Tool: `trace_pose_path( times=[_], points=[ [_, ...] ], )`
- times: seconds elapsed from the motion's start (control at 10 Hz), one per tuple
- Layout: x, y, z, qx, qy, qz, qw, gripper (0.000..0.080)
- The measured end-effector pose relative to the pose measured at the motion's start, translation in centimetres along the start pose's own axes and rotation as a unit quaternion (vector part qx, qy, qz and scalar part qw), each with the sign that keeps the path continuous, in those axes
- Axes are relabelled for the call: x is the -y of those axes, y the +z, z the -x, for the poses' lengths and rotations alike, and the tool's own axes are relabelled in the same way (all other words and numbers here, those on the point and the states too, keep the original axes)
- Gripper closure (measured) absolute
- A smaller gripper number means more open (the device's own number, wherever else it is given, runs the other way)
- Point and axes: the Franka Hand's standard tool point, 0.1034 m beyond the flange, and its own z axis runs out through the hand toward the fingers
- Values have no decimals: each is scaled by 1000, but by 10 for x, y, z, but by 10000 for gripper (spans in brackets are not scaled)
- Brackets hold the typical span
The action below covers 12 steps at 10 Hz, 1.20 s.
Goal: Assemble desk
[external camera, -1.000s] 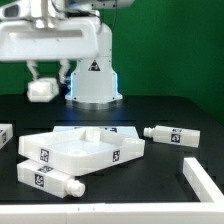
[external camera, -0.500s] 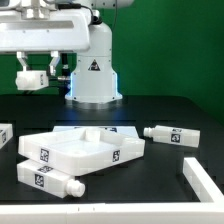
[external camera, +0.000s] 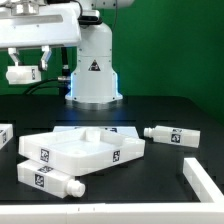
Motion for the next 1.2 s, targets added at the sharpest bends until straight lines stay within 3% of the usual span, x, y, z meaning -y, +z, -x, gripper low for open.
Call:
trace_pose_path(
  times=[0.3, 0.4, 0.8, 1.2],
  points=[
    [-3, 4, -5, 8, -2, -1, 1000, 512],
    [-9, 6, -16, 24, 3, -14, 1000, 512],
    [-30, 23, -51, 77, 17, -36, 996, 512],
    [-30, 26, -45, 76, 14, -35, 996, 512]
  ],
)
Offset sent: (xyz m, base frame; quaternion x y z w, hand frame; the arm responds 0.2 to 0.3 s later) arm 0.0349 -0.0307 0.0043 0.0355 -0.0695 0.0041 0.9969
